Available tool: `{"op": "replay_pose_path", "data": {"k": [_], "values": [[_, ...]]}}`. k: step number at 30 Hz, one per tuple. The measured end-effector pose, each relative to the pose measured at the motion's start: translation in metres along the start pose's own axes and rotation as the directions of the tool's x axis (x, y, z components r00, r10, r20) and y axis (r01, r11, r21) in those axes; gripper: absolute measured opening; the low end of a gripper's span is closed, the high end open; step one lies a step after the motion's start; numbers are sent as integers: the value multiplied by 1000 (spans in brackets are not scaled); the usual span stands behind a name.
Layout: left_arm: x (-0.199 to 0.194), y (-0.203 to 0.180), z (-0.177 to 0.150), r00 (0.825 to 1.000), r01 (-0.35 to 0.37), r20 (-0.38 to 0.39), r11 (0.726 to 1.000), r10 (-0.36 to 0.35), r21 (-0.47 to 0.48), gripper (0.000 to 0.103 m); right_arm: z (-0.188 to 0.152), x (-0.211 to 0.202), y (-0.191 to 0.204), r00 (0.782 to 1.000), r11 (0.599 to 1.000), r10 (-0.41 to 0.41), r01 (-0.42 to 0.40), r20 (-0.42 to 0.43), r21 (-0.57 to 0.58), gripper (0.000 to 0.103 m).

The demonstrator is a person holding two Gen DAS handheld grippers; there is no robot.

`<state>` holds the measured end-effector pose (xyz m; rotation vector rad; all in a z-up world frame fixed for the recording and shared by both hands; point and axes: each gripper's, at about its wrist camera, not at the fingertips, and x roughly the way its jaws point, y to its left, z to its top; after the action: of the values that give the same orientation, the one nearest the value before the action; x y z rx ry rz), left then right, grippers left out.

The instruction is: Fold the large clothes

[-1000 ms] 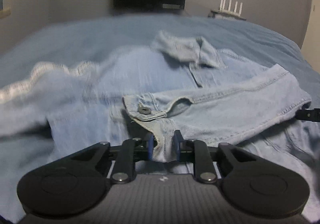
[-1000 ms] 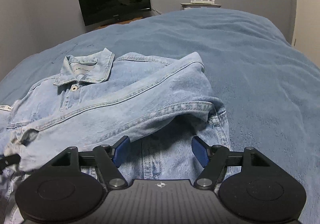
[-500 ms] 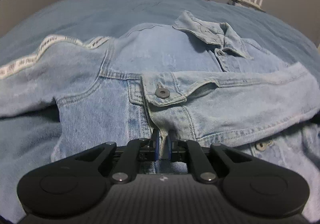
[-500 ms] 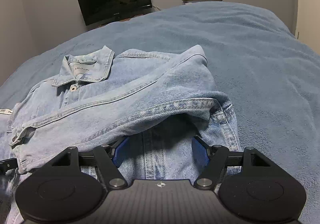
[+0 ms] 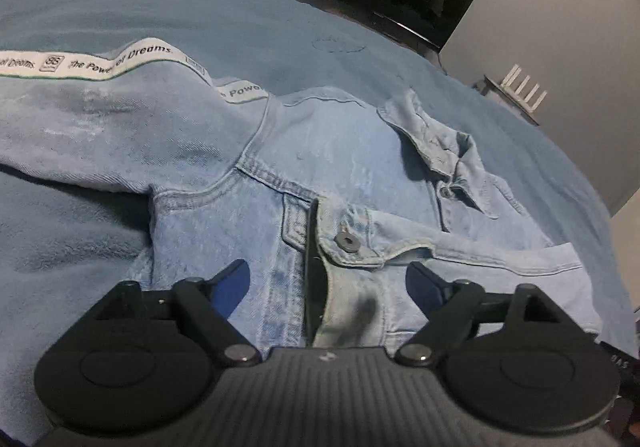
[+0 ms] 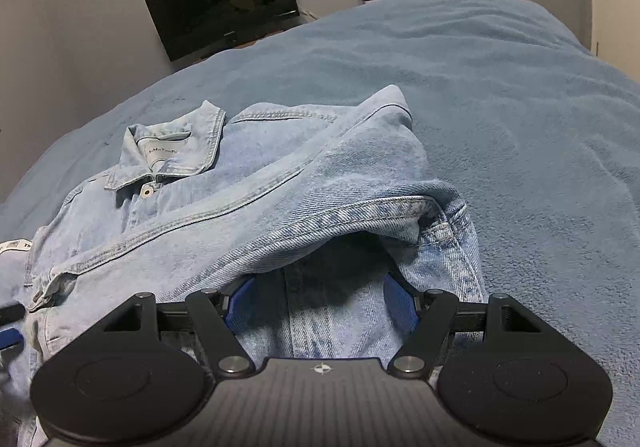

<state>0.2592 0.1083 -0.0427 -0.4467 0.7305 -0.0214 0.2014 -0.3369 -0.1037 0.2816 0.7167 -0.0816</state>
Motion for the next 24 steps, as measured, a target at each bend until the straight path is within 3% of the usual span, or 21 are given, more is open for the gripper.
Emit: {"op": "replay_pose_path", "data": {"k": [3, 4, 6, 7, 8, 9, 10, 12, 14, 16, 18, 20, 21, 23, 24], "values": [[12, -2, -5, 995, 62, -73, 998, -61, 10, 85, 0, 1, -1, 1000, 1000, 5, -5, -1, 5, 71], [19, -6, -9, 995, 44, -97, 998, -39, 48, 85, 0, 2, -1, 1000, 1000, 5, -5, -1, 6, 71], [28, -17, -21, 998, 7, -64, 989, 3, 147, 84, -1, 3, -1, 1000, 1000, 6, -6, -1, 6, 71], [29, -25, -26, 999, -2, -32, 977, 9, 215, 76, -1, 3, -1, 1000, 1000, 7, -7, -1, 6, 71], [30, -34, -30, 1000, -10, -3, 956, 12, 295, 38, -1, 3, 0, 1000, 1000, 6, -6, -2, 6, 71], [32, -41, -31, 1000, -17, 3, 937, 17, 349, 18, -2, 3, 0, 1000, 1000, 6, -6, -2, 5, 71], [33, -47, -29, 1000, -8, -3, 928, 10, 372, 12, -2, 3, 0, 1000, 1000, 7, -7, -2, 3, 71], [28, -51, -20, 999, -21, 54, 927, 1, 375, 9, -2, 2, 1, 1000, 1000, 7, -7, 3, -3, 71], [10, -54, -7, 983, -74, 184, 928, 6, 365, 9, -2, -1, 1, 1000, 1000, 8, -8, 17, -5, 71], [0, -54, 4, 964, -141, 263, 922, 45, 361, 9, -2, -5, 1, 999, 1000, 10, -10, 42, 0, 71], [10, -46, 6, 965, -197, 235, 908, 114, 370, 9, -1, -8, 0, 998, 1000, 10, -10, 68, 5, 71], [32, -32, 2, 981, -187, 110, 922, 159, 338, 11, 0, -9, -1, 997, 1000, 1, -2, 80, 11, 70], [37, -29, 0, 982, -186, 87, 927, 167, 325, 11, 1, -8, -2, 997, 1000, 2, -4, 81, 21, 68], [37, -28, -2, 981, -188, 103, 926, 163, 328, 12, 2, -10, -7, 996, 998, 15, -20, 86, 54, 64], [37, -30, -1, 980, -194, 106, 921, 168, 337, 12, 4, -12, -11, 996, 997, 19, -26, 92, 72, 56]]}}
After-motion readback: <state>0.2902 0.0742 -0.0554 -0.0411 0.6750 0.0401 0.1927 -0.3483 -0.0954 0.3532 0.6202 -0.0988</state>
